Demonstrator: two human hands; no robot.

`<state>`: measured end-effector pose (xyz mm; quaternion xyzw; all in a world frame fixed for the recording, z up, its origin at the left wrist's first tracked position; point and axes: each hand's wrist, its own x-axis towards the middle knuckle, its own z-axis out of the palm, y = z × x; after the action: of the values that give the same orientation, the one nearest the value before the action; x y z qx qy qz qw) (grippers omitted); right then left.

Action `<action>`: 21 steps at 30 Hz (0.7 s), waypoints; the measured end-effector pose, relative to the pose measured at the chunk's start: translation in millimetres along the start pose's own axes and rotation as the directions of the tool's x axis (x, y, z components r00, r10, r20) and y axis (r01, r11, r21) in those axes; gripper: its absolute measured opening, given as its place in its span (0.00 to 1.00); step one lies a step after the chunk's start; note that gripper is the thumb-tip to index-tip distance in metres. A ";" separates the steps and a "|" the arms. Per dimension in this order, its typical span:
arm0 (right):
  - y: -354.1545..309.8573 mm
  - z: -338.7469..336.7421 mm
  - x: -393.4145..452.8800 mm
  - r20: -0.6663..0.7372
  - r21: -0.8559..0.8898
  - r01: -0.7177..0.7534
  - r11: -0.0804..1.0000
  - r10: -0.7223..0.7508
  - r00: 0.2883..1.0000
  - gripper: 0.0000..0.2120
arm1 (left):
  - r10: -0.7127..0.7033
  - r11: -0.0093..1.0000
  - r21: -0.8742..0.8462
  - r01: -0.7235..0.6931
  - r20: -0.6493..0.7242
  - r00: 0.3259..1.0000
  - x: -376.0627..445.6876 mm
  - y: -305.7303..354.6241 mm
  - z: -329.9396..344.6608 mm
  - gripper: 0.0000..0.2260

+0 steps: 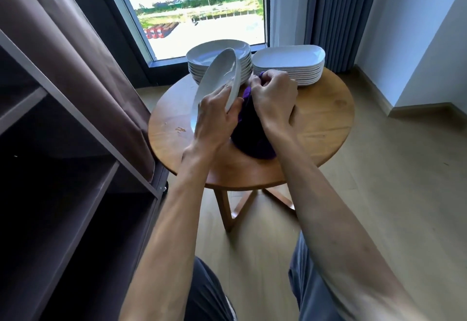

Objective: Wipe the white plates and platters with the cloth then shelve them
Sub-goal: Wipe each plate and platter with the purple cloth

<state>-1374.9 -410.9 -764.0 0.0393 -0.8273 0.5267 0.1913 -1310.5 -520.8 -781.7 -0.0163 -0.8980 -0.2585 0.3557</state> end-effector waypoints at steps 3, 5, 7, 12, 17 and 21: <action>-4.5 -3.4 -5.6 -0.044 0.055 -0.011 0.998 0.014 0.999 0.21 | 0.040 0.999 0.026 -0.041 0.042 0.998 -2.8 -4.0 -1.3 0.08; -7.1 -7.9 -4.8 -0.033 0.006 0.005 1.000 -0.005 0.999 0.23 | 0.059 0.998 0.031 -0.061 0.053 0.997 -3.9 -5.0 -3.6 0.10; -9.6 -16.2 -2.2 0.003 -0.079 0.023 0.997 -0.022 1.000 0.22 | 0.076 0.996 0.035 -0.078 0.047 0.996 -4.0 -4.2 -7.6 0.14; -30.8 -31.4 9.0 -0.025 0.002 0.083 0.997 -0.083 0.996 0.15 | 0.088 0.994 0.066 -0.091 0.036 0.995 -3.6 -2.3 -20.1 0.14; -42.2 -4.4 14.3 0.490 0.223 -0.197 0.955 0.065 0.869 0.27 | 0.106 0.982 0.151 -0.112 0.046 0.993 -5.9 0.3 -29.3 0.17; -41.1 26.8 -10.0 0.361 0.409 -0.262 0.874 0.109 0.926 0.14 | 0.150 0.930 0.326 -0.169 0.082 0.985 -10.2 -6.1 -39.2 0.13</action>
<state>-1362.1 -454.1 -742.3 0.0885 -0.7028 0.7057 -0.0148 -1279.5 -543.2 -767.0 -0.0362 -0.9340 -0.0734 0.3478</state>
